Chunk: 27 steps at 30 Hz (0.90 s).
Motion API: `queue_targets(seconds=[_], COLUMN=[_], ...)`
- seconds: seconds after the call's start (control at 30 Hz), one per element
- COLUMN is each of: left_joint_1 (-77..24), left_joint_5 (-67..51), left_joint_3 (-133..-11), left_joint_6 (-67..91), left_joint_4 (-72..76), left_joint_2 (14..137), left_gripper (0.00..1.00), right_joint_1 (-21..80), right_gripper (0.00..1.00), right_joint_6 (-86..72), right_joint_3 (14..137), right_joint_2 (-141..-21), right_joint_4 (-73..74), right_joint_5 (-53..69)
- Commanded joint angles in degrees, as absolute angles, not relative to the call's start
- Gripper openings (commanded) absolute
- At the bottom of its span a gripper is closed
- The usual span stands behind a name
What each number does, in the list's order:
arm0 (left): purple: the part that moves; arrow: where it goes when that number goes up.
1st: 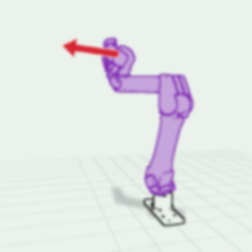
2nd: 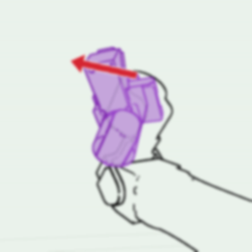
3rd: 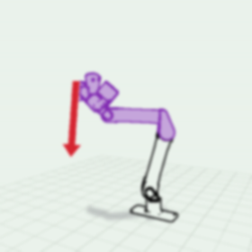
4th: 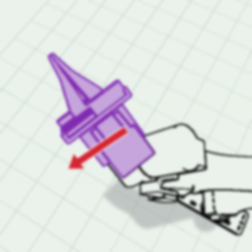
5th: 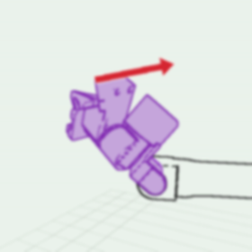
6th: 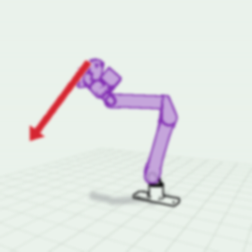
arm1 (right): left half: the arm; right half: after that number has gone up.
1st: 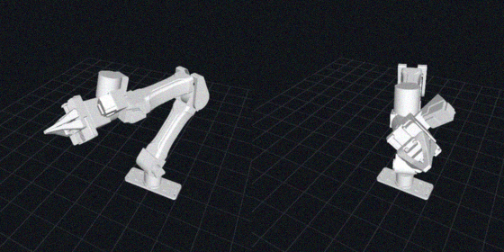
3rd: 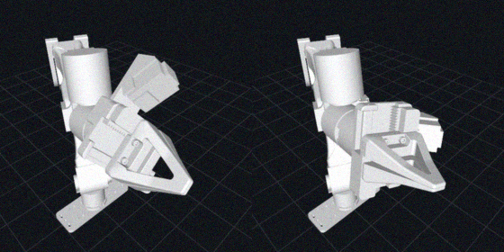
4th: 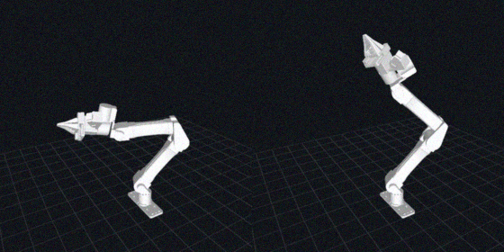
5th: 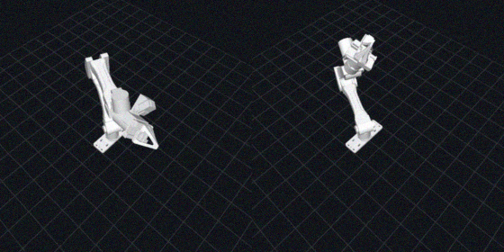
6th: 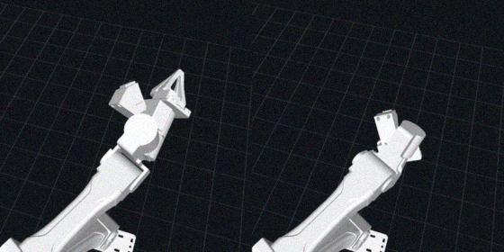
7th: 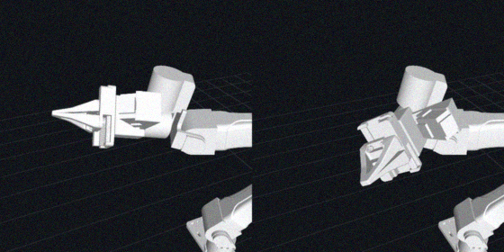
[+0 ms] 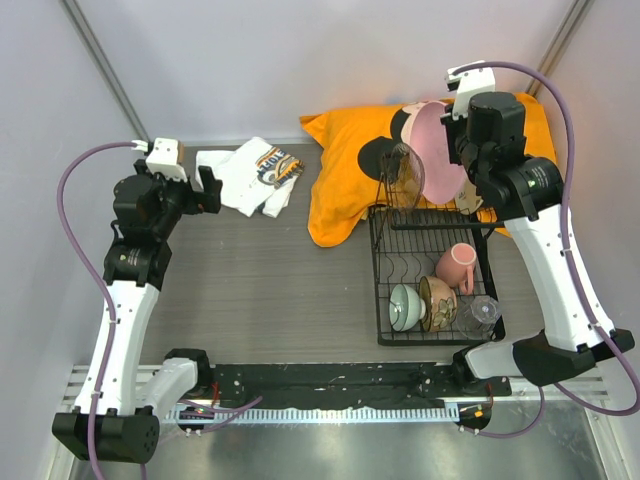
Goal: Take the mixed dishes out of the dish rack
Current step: Pick up the plate from the dish rack.
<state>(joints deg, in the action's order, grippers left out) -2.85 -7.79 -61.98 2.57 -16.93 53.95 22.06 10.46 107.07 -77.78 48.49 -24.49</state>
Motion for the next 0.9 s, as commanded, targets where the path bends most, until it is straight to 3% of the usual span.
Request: queue_targets(seconds=[0.0,0.47,0.87], left_joint_1=[-2.6,-2.6,-2.5], left_joint_5=[-9.2,-12.0,-34.0], left_joint_3=[-62.9,-63.9,-71.7], left_joint_6=[2.5,3.6,10.6], left_joint_4=[-13.8,-13.4,-14.0], left_joint_2=[54.1,55.2,58.7], left_gripper=[1.0,1.0,1.0], right_joint_1=[22.4,22.4,22.5], right_gripper=[0.01,0.01,0.01], right_joint_6=[13.4,16.9,13.2], right_joint_3=[108.7,109.0,113.2], right_joint_2=[-75.8,-73.2,-69.9], right_joint_4=[43.9,40.9,45.7], right_joint_5=[-29.6,-34.1,-12.7])
